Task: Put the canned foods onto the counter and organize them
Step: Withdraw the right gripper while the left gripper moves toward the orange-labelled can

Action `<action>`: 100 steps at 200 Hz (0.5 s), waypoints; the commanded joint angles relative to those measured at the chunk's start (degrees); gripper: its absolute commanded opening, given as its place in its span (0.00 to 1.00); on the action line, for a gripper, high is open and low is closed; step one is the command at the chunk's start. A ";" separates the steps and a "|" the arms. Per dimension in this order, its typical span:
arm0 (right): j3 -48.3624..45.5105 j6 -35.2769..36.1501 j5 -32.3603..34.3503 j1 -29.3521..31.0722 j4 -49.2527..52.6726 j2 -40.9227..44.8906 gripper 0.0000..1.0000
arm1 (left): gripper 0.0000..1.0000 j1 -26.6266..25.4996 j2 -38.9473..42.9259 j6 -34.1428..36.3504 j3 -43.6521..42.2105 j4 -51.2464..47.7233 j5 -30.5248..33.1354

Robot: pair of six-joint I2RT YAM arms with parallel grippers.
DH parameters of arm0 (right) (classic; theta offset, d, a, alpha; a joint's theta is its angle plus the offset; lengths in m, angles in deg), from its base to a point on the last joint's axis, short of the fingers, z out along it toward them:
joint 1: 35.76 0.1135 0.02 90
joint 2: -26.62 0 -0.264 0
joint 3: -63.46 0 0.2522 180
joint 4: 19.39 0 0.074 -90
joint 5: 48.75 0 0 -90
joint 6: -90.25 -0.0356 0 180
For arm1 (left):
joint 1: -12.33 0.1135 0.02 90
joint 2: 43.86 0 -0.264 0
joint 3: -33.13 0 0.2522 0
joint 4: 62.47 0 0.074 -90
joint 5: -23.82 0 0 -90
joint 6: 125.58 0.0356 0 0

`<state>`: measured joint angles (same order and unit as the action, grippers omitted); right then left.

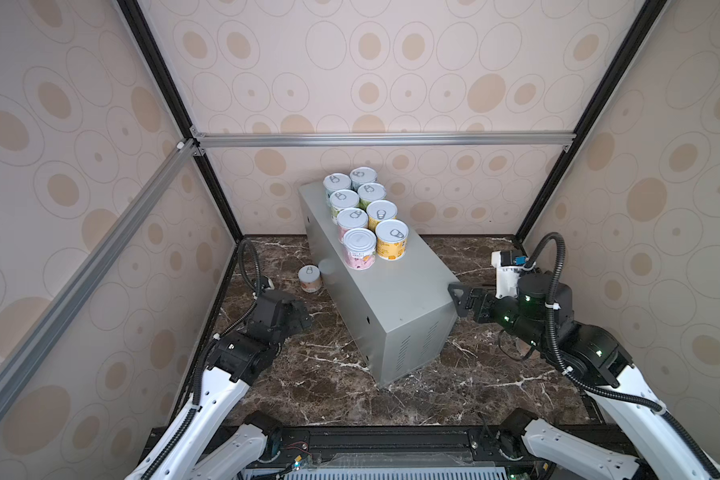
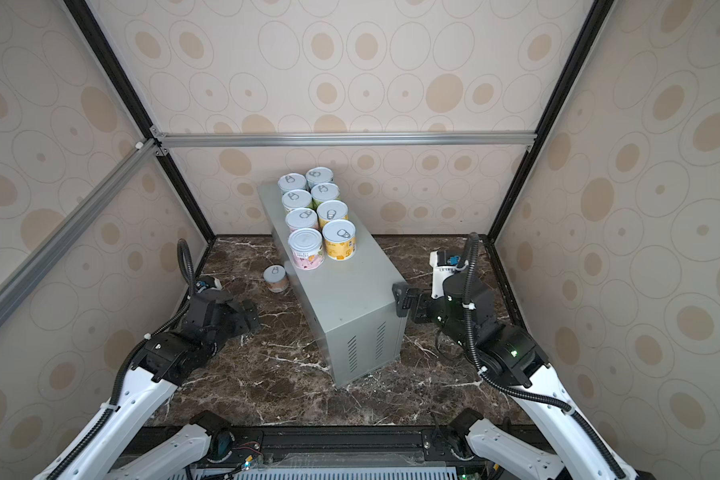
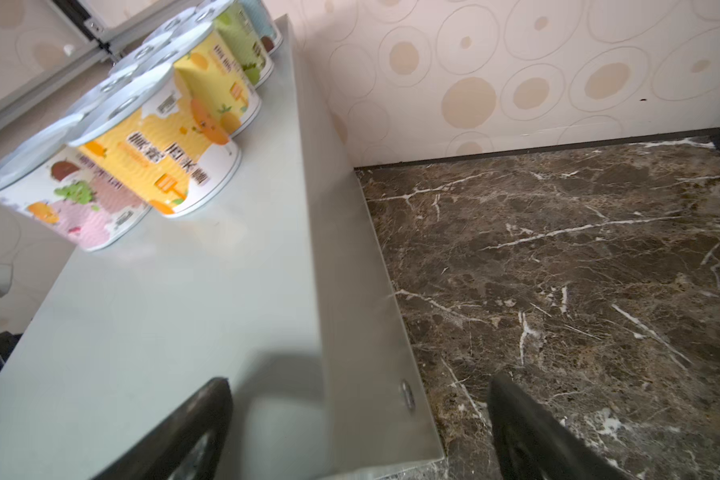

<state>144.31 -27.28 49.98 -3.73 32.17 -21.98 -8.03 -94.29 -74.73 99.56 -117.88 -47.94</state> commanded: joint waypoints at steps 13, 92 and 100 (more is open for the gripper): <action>-6.44 -0.03 -6.62 -6.61 5.00 2.65 0.98 | 0.99 7.57 -6.86 2.15 -2.11 8.57 -9.57; -15.66 -6.27 -17.37 -23.70 -5.85 -2.49 1.00 | 0.99 13.91 -34.65 2.28 10.59 18.58 -15.05; -16.83 -6.72 -17.99 -25.47 -7.27 -3.27 1.00 | 0.99 14.20 -37.55 2.42 12.81 18.89 -15.53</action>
<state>131.79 -31.54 36.91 -25.04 25.13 -22.09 4.97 -126.03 -73.55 105.55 -102.47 -61.39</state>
